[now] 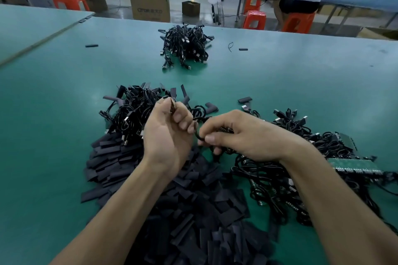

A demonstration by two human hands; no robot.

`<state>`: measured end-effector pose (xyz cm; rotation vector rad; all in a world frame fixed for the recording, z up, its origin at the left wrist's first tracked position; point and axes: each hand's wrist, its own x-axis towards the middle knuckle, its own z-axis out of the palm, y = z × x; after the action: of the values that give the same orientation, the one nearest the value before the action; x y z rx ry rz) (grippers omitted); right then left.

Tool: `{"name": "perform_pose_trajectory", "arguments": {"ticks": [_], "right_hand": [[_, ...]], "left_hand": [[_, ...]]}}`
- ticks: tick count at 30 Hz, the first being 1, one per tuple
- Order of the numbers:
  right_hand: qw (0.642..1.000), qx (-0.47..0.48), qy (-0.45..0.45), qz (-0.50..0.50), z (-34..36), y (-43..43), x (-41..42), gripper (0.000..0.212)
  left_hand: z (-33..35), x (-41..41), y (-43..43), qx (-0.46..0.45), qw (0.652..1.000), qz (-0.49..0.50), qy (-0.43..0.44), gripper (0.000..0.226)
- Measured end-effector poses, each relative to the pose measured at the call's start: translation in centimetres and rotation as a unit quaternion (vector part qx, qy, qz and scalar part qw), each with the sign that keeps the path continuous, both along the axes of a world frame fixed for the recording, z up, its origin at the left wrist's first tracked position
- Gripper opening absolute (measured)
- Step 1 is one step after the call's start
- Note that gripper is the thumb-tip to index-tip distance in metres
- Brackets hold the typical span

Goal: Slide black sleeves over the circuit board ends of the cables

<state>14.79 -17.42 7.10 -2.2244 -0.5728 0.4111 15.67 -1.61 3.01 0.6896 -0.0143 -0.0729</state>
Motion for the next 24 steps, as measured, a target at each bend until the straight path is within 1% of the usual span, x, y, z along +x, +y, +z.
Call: {"name": "perform_pose_trajectory", "arguments": {"ticks": [2, 4, 7, 10, 11, 12, 13, 15, 16, 18, 21, 23, 24], "right_hand": [[0.996, -0.09, 0.001, 0.014, 0.1, 0.3, 0.0, 0.021], [0.986, -0.169, -0.002, 0.0, -0.1, 0.4, -0.1, 0.017], [0.97, -0.233, -0.001, -0.064, -0.6, 0.5, 0.0, 0.018], [0.941, -0.31, -0.011, -0.135, -1.3, 0.2, 0.6, 0.017], [0.933, -0.319, -0.023, -0.165, -1.5, -0.1, 0.8, 0.017], [0.93, -0.307, -0.035, -0.198, -1.6, -0.3, 0.9, 0.017], [0.93, -0.275, -0.048, -0.238, -1.6, -0.7, 1.1, 0.018], [0.924, -0.181, -0.084, -0.327, -1.7, -1.4, 1.6, 0.018], [0.913, -0.138, -0.108, -0.368, -1.6, -1.7, 1.8, 0.018], [0.882, -0.095, -0.17, -0.429, -1.4, -2.0, 2.1, 0.018], [0.837, -0.087, -0.247, -0.48, -1.5, -2.1, 2.1, 0.019], [0.828, -0.119, -0.273, -0.475, -1.8, -1.8, 1.9, 0.018], [0.829, -0.16, -0.278, -0.458, -2.0, -1.6, 1.9, 0.019]], "left_hand": [[0.4, 0.1, 0.4, -0.032, 0.999, -0.004, 0.006, 0.03], [0.8, 0.4, 1.2, -0.06, 0.998, -0.003, 0.008, 0.03], [1.3, 0.9, 2.5, -0.1, 0.995, 0.009, 0.008, 0.032], [1.9, 1.1, 3.5, -0.144, 0.989, 0.016, -0.006, 0.029], [2.1, 1.1, 3.8, -0.156, 0.987, 0.017, -0.014, 0.026], [2.4, 1.1, 4.1, -0.163, 0.986, 0.02, -0.023, 0.024], [2.6, 1.1, 4.4, -0.165, 0.985, 0.023, -0.031, 0.024], [3.0, 1.1, 4.7, -0.163, 0.986, 0.025, -0.037, 0.03], [3.1, 1.0, 4.8, -0.157, 0.986, 0.026, -0.04, 0.032], [3.3, 0.9, 4.6, -0.121, 0.991, 0.043, -0.047, 0.031], [3.2, 0.9, 4.3, -0.019, 0.992, 0.098, -0.072, 0.025], [3.1, 0.9, 4.3, 0.058, 0.983, 0.133, -0.114, 0.022], [3.0, 0.9, 4.3, 0.099, 0.975, 0.145, -0.139, 0.019]]}}
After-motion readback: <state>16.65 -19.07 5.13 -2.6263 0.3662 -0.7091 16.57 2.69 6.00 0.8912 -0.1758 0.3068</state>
